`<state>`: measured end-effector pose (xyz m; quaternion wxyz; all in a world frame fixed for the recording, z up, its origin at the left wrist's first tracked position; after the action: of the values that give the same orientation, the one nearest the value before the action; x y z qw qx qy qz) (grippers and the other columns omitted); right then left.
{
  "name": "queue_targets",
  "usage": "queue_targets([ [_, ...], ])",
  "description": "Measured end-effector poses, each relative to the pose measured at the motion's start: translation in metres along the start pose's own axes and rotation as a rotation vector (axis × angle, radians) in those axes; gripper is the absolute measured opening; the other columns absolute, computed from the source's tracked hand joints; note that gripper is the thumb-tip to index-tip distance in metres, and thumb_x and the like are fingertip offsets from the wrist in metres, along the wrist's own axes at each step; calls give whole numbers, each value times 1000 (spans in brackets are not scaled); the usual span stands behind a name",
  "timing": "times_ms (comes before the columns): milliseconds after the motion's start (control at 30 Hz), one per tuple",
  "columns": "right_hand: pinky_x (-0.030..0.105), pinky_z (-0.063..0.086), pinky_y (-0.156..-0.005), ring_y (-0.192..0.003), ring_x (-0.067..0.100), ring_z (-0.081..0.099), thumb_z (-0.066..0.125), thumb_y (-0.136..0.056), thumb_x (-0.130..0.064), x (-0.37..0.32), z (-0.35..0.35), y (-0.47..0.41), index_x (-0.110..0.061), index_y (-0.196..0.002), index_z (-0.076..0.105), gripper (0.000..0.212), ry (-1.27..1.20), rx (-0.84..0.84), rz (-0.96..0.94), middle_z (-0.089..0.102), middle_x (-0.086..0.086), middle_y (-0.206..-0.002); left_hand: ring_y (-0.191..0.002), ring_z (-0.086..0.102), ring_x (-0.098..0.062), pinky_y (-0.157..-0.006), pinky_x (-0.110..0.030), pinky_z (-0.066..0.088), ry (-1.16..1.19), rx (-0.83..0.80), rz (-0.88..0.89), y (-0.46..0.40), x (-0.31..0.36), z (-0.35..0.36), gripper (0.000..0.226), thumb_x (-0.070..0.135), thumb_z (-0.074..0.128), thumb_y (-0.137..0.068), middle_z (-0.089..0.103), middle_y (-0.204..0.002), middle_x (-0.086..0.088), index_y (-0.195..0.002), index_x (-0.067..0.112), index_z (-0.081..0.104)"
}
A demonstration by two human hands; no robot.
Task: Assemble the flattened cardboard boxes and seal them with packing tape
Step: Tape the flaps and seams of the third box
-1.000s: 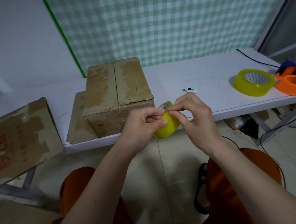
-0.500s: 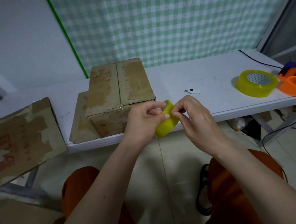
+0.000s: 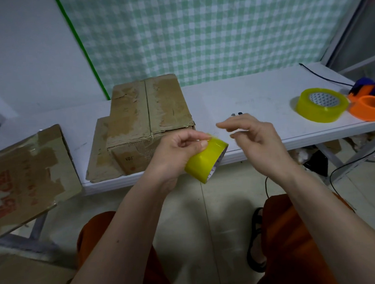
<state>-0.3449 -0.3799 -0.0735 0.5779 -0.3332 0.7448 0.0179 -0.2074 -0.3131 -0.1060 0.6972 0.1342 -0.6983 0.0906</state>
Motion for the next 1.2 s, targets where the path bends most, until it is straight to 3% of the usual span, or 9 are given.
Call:
queue_targets([
  [167, 25, 51, -86, -92, 14, 63, 70, -81, -1, -1, 13, 3, -31, -83, 69, 30, -36, -91, -9, 63, 4, -96, -90, 59, -20, -80, -33, 47, 68, -52, -1, 0, -4, 2, 12, 13, 70, -74, 70, -92, -8, -76, 24, 76],
  [367, 20, 48, -78, -79, 9, 59, 68, -84, -8, -5, 11, 1, -22, -75, 65, 17, 178, -30, -1, 58, -4, -81, -83, 62, -9, -78, -23, 50, 27, 21, 46, 0, -1, -1, 21, -3, 68, -82, 72, -83, 4, -79, 17, 71],
  [500, 28, 48, -74, -77, 15, 59, 66, -86, -10, -13, 11, 3, -13, -83, 69, 5, 336, -2, -32, 61, 2, -81, -71, 62, 2, -69, -13, 51, -41, 100, 109, 1, 10, -3, 23, -4, 67, -83, 71, -72, 13, -78, 18, 71],
  [767, 19, 41, -60, -62, 1, 54, 64, -86, -11, -5, 20, -3, -26, -68, 61, 23, 434, -239, 189, 59, -12, -66, -80, 59, -14, -74, -21, 50, -133, 58, 39, 2, -10, -1, 19, 3, 71, -82, 69, -88, -16, -81, 22, 72],
  [900, 23, 49, -59, -58, 9, 60, 64, -84, -6, 3, 27, -4, -17, -69, 65, 18, 403, -291, 247, 62, -4, -63, -70, 55, -9, -73, -24, 47, -200, 51, -3, 2, -22, -2, 20, 4, 74, -80, 61, -78, -5, -79, 23, 69],
  [1000, 31, 56, -65, -59, 16, 65, 66, -81, 1, 7, 32, -3, -8, -73, 69, 12, 322, -389, 276, 67, 5, -65, -81, 54, -6, -71, -10, 46, -276, 35, 12, 3, -21, -3, 40, 3, 78, -75, 56, -100, 0, -101, 29, 62],
  [1067, 24, 52, -65, -59, 5, 60, 65, -79, 3, 1, 39, -2, -11, -74, 70, 17, 368, -478, 214, 66, -1, -67, -102, 55, -3, -81, -5, 43, -348, -6, 111, 3, -13, 2, 71, 2, 84, -67, 55, -119, 2, -121, 36, 52],
  [1133, 18, 46, -62, -59, 1, 53, 63, -77, 6, -7, 44, -1, -17, -76, 69, 24, 409, -507, 145, 62, -4, -69, -113, 59, -14, -95, -20, 46, -287, -93, 184, 5, -10, 14, 83, 3, 84, -59, 62, -121, -3, -124, 42, 49],
  [1200, 20, 45, -64, -65, 6, 54, 62, -76, 6, -15, 47, -1, -19, -77, 68, 25, 453, -493, 88, 62, -2, -74, -109, 63, -22, -96, -34, 50, -217, -102, 181, 5, -14, 19, 79, 8, 82, -57, 67, -114, -8, -120, 44, 52],
])
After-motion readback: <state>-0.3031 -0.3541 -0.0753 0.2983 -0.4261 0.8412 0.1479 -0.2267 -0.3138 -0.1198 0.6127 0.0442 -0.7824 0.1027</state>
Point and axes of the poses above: each hand's wrist, its own y-axis away from the middle knuckle, its own z-axis out of the palm, x = y × z, the point moved 9 cm from there along -y, towards the middle knuckle
